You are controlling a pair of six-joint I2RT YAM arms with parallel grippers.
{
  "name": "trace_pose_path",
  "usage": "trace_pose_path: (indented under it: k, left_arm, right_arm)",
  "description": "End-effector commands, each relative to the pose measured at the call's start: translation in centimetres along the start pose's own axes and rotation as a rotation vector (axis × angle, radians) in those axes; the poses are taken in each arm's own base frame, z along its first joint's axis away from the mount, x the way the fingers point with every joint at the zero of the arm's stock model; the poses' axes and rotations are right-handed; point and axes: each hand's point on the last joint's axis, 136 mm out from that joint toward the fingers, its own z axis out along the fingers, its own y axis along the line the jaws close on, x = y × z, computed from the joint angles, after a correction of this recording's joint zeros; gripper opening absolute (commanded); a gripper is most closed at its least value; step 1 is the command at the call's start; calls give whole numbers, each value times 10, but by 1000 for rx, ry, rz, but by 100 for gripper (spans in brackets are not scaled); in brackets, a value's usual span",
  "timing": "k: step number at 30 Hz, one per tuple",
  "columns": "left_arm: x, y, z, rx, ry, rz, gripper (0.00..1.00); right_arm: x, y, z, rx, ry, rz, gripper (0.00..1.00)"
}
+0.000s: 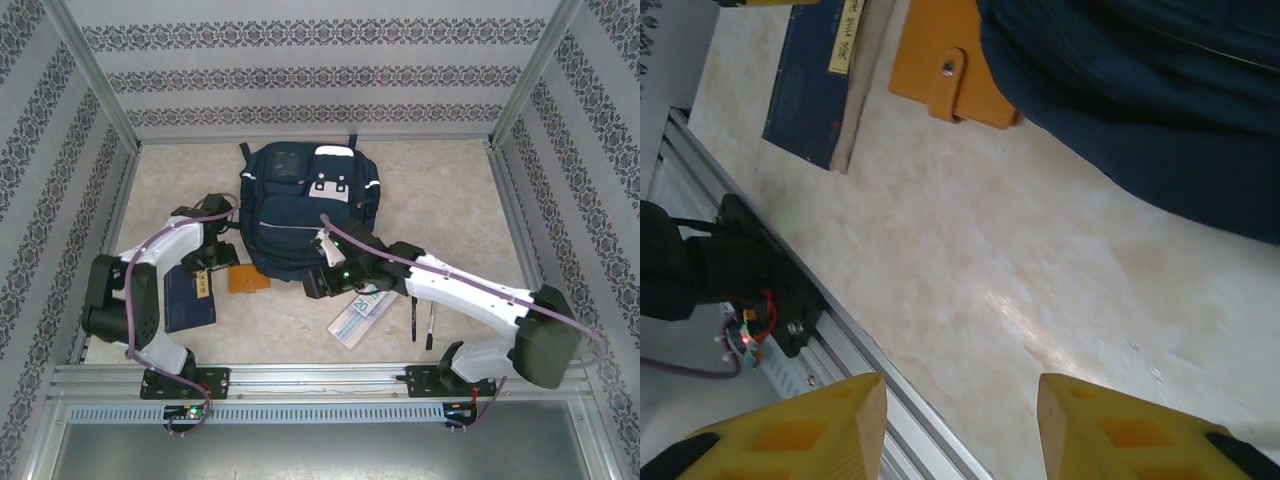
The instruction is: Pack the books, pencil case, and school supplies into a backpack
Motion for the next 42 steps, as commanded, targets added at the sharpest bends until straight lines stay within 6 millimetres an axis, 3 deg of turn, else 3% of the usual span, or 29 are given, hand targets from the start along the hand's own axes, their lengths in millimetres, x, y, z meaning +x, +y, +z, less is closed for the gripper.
trace_pose_path:
  k: [1, 5, 8, 11, 13, 16, 21, 25, 33, 38, 42]
  left_arm:
    - [-18, 37, -37, 87, -81, -157, 82]
    - [-24, 94, -29, 108, -53, -315, 82]
    - [-21, 110, -5, 165, 12, -443, 82]
    - [-20, 108, 17, 228, 78, -543, 79]
    - [-21, 102, 27, 265, 86, -579, 74]
    - [-16, 99, 38, 280, 92, -602, 72]
    - [4, 112, 59, 183, 118, -603, 69]
    - [16, 98, 66, 251, 173, -649, 64]
    - [52, 63, 70, 399, 309, -651, 62]
    - [60, 47, 52, 446, 339, -595, 65]
    - [51, 53, 32, 429, 282, -572, 71]
  right_arm:
    - [-30, 41, 19, -131, -35, -18, 44]
    - [-65, 86, 59, -231, -55, -13, 48]
    - [-88, 111, 95, -263, -75, 26, 50]
    - [-105, 123, 132, -249, -89, 81, 51]
    - [-113, 123, 156, -210, -106, 125, 51]
    - [-121, 103, 188, -132, -128, 233, 52]
    - [-114, 75, 232, -11, -65, 263, 51]
    - [-108, 48, 247, 113, -28, 292, 51]
    - [-100, 37, 276, 90, 87, 369, 29]
    - [-102, 20, 268, 144, 97, 376, 17]
    - [-105, -4, 247, 250, 96, 312, 7]
